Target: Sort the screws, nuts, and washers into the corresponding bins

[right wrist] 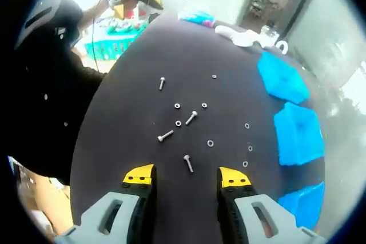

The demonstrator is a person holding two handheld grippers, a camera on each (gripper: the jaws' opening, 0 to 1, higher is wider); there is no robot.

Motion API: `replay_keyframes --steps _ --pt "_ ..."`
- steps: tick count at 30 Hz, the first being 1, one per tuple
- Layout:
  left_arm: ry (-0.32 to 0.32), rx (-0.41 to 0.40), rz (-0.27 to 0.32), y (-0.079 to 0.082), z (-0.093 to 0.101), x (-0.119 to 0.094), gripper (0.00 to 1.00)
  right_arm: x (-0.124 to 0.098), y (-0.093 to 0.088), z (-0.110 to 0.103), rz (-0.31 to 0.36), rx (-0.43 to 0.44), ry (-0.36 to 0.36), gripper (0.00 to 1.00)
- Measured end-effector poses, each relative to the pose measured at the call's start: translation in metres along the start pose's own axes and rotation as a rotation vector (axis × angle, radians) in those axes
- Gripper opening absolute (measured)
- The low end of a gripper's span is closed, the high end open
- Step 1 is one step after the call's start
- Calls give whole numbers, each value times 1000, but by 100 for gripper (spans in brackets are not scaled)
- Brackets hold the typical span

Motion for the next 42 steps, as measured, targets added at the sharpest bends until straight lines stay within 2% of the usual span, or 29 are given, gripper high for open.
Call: replay_keyframes --steps 3,14,17,25,35,42 --pt "12 -1 2 1 0 -3 52 2 3 2 -40 -84 12 37" --pt "55 -11 25 3 0 -8 53 13 9 6 -105 -134 105 33" --pt "57 -9 23 3 2 -8 53 17 12 7 -108 -143 109 27" --pt "66 -11 16 1 1 -10 53 28 12 7 -139 -180 135 22" --pt "75 -27 20 1 -1 -8 53 36 9 7 -140 -210 151 13" --pt "76 -33 15 -1 -4 -7 53 40 5 7 -149 -234 166 11"
Point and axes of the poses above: the point that each gripper's makers call its tool centre point, and the gripper's own axes: x roughly forward along the fingers, z roughly to its right, y roughly out of its top, the point moved 9 cm from there along -x, roughly backward along the fingers, and after that the axes turned 6 degrees about -y, right-handed, at the moved point
